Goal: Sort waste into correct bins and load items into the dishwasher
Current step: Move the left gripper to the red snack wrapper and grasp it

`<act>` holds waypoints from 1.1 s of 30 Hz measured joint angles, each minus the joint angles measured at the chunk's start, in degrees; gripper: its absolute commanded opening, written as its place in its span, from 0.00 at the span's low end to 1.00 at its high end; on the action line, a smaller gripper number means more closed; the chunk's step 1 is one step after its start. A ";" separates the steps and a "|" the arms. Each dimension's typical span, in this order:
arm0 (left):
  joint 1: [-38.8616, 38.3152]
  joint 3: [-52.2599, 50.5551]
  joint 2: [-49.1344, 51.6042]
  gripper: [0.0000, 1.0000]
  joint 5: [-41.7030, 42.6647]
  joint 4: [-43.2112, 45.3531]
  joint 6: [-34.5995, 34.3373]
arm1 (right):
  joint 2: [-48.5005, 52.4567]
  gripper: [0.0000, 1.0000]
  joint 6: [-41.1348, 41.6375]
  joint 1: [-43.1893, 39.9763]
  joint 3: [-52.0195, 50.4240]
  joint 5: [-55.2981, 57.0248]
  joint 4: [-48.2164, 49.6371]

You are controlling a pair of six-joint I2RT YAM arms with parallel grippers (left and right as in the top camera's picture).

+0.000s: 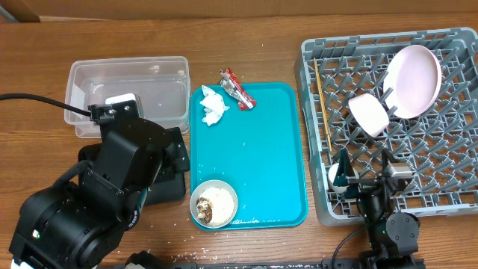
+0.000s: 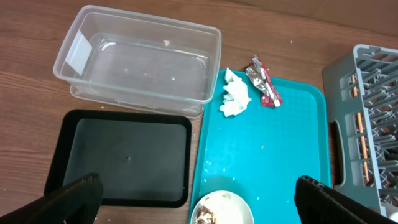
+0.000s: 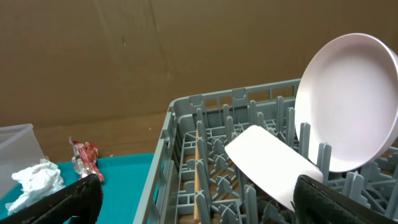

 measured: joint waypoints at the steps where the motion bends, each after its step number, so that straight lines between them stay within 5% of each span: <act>1: 0.00 0.00 0.00 1.00 0.00 0.00 0.00 | 0.00 1.00 0.02 0.00 -0.15 0.00 0.07; 18: 0.00 0.00 0.00 1.00 0.00 0.20 -0.04 | 0.00 1.00 0.02 0.00 -0.17 0.00 0.26; 26: 0.00 0.00 0.31 0.97 2.82 11.76 0.24 | 0.00 1.00 0.02 0.00 -0.17 -0.02 0.28; 29: 0.00 0.02 3.08 0.87 6.16 15.39 1.60 | 0.00 1.00 0.00 0.00 -0.17 -0.02 0.31; 33: 0.00 0.00 14.71 0.86 8.87 16.59 1.29 | 0.00 1.00 0.02 0.00 -0.17 -0.04 0.28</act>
